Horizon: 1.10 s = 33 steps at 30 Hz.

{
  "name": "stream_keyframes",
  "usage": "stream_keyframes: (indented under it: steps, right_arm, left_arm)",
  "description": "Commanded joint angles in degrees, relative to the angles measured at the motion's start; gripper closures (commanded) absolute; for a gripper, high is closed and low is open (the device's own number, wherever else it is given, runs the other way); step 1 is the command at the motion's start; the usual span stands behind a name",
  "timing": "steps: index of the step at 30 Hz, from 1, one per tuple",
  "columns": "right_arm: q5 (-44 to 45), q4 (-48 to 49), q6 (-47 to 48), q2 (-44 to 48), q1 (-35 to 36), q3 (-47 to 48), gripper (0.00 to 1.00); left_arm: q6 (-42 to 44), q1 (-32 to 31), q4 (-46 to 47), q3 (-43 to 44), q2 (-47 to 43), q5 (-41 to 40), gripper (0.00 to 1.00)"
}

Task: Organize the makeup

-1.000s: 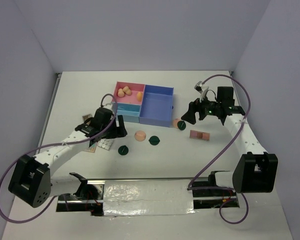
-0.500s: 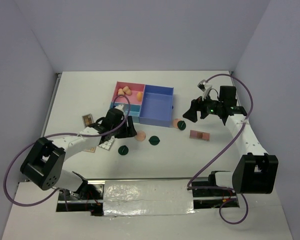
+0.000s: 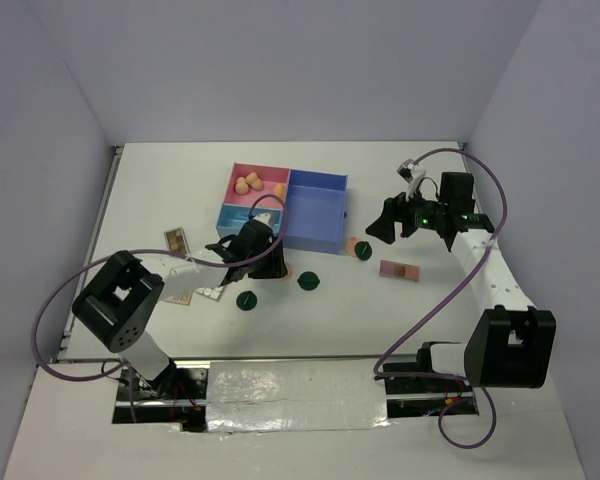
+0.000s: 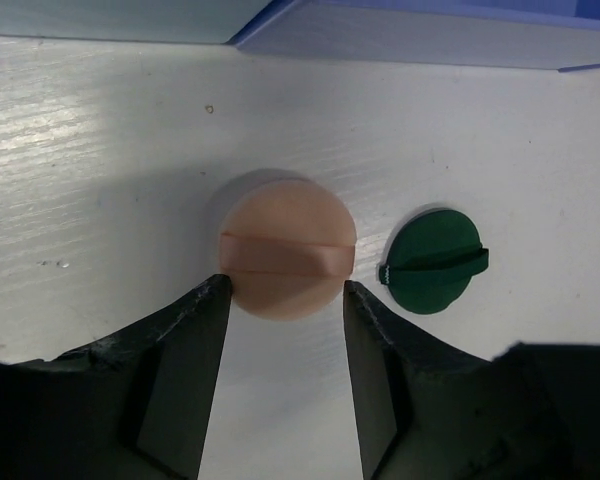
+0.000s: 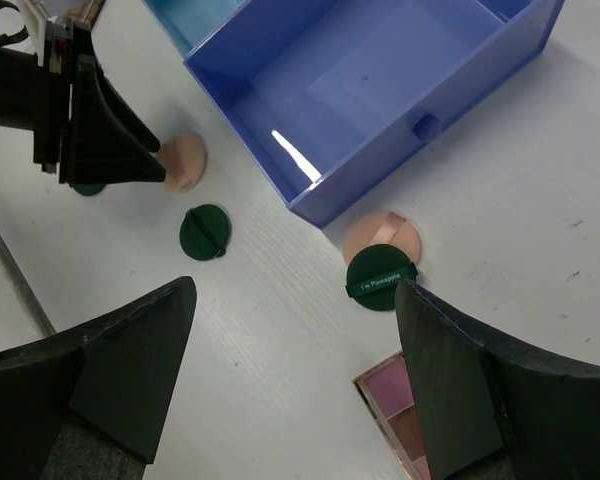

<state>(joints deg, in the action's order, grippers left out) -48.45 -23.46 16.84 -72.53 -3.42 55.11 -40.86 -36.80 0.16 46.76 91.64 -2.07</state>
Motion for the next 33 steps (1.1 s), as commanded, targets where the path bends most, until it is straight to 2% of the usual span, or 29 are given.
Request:
stream_keyframes:
  steps: [1,15,16,17,20,23,27,29,33]
  right_arm:
    - [-1.56,2.37,-0.58,1.16,-0.53,-0.27,0.13]
    - [-1.91,2.98,-0.76,1.43,-1.15,-1.24,0.13]
    - [-1.92,2.98,-0.76,1.43,-1.15,-1.15,0.13]
    - [-1.92,2.90,-0.76,1.34,-1.15,-1.15,0.13]
    - [-1.91,2.90,-0.76,1.34,-1.24,-1.06,0.13]
    - [-1.83,2.90,-0.67,1.52,-1.33,-1.23,0.13]
    - [-1.65,2.90,-0.58,1.69,-1.41,-1.32,0.14]
    - [-1.56,2.90,-0.58,1.69,-1.33,-1.32,0.15]
    - [-2.18,2.72,-0.49,1.52,-1.41,-0.97,0.17]
  left_arm:
    - [-0.01,-1.08,0.01,2.80,1.26,-4.08,0.39]
    - [2.37,-4.42,-5.17,6.32,7.24,-10.41,0.50]
    - [2.28,-4.60,-5.00,6.41,7.50,-10.24,0.52]
    - [2.19,-4.77,-4.91,6.50,8.11,-10.07,0.61]
    - [2.10,-5.30,-4.73,6.50,8.12,-9.89,0.77]
    - [2.45,-5.48,-5.17,6.67,6.02,-10.24,0.88]
    - [4.20,-5.48,-2.64,4.84,0.05,-7.70,0.92]
    - [4.47,-5.48,1.39,2.65,-4.61,-4.36,0.99]
    - [4.91,-4.95,3.26,0.70,-11.03,-2.16,1.00]
